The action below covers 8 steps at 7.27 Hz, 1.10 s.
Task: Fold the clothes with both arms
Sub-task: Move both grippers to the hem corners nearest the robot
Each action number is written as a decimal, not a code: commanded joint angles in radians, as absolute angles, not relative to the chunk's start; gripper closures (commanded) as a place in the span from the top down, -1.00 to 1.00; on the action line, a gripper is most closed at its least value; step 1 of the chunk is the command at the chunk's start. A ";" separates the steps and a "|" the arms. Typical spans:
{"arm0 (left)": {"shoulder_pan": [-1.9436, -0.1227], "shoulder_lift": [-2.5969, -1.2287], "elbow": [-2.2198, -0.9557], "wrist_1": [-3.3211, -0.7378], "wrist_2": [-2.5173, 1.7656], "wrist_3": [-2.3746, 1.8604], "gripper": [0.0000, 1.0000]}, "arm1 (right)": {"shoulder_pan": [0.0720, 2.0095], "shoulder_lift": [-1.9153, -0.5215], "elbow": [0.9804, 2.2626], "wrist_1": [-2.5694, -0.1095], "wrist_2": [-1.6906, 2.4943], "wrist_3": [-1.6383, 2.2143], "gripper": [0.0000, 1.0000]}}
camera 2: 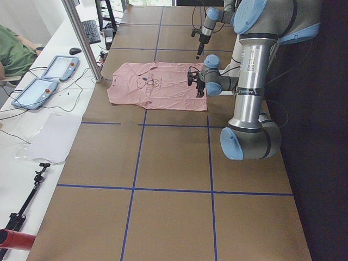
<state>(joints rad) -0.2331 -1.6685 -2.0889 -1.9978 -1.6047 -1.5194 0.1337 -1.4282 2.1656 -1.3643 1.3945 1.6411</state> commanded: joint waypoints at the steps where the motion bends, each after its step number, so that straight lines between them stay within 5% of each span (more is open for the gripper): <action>1: -0.190 -1.599 -2.086 -1.997 -1.569 -1.549 0.29 | 0.115 -1.433 2.166 -1.365 1.368 1.652 0.80; 8: -0.170 -1.598 -2.037 -1.997 -1.565 -1.549 0.10 | 0.115 -1.439 2.166 -1.365 1.367 1.652 0.81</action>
<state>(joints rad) -0.1745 -1.5985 -2.0379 -1.9972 -1.5647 -1.5493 0.1151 -1.4356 2.1660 -1.3647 1.3668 1.6521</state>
